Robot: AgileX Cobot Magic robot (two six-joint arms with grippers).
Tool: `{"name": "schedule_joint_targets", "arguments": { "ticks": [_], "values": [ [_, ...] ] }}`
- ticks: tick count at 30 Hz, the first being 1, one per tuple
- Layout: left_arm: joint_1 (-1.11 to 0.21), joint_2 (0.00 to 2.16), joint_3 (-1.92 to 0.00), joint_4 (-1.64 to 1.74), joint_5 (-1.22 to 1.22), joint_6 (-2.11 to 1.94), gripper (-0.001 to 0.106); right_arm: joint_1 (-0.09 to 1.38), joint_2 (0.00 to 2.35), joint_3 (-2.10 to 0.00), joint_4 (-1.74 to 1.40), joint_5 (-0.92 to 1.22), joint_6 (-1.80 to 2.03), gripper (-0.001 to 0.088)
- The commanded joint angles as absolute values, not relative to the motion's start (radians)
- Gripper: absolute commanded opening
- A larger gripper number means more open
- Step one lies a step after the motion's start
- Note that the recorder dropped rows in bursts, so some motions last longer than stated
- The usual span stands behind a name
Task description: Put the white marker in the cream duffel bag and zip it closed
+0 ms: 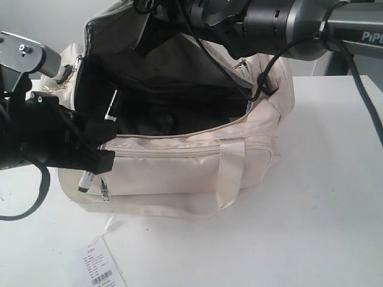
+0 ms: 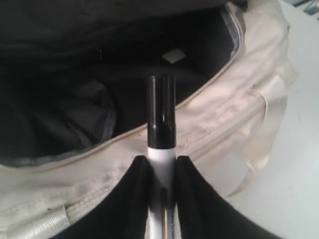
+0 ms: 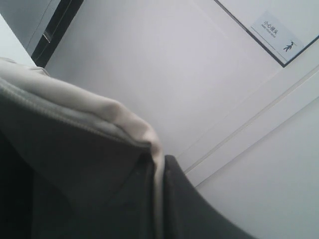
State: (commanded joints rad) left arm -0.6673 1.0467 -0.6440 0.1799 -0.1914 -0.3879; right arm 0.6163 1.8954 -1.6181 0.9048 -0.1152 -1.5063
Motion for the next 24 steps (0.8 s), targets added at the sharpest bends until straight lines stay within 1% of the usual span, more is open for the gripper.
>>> {"name": "schedule_joint_targets", "arguments": {
  "ticks": [9,14,18,24],
  "values": [
    [-0.597,1.047,-0.579,0.176,-0.526,-0.347,0.0,0.616,1.895,-1.618,0.905,-0.115,-1.506,0.0],
    [-0.566,1.058,-0.579,0.117,-0.631,-0.308,0.0,0.616,1.895,-1.618,0.905,-0.115,-1.506,0.0],
    [-0.547,1.095,-0.579,0.066,-0.791,-0.29,0.0,0.616,1.895,-1.618,0.905,-0.115,-1.506,0.0],
    [-0.548,1.181,-0.579,0.029,-0.943,-0.287,0.0,0.616,1.895,-1.618,0.905,-0.115,-1.506,0.0]
  ]
}}
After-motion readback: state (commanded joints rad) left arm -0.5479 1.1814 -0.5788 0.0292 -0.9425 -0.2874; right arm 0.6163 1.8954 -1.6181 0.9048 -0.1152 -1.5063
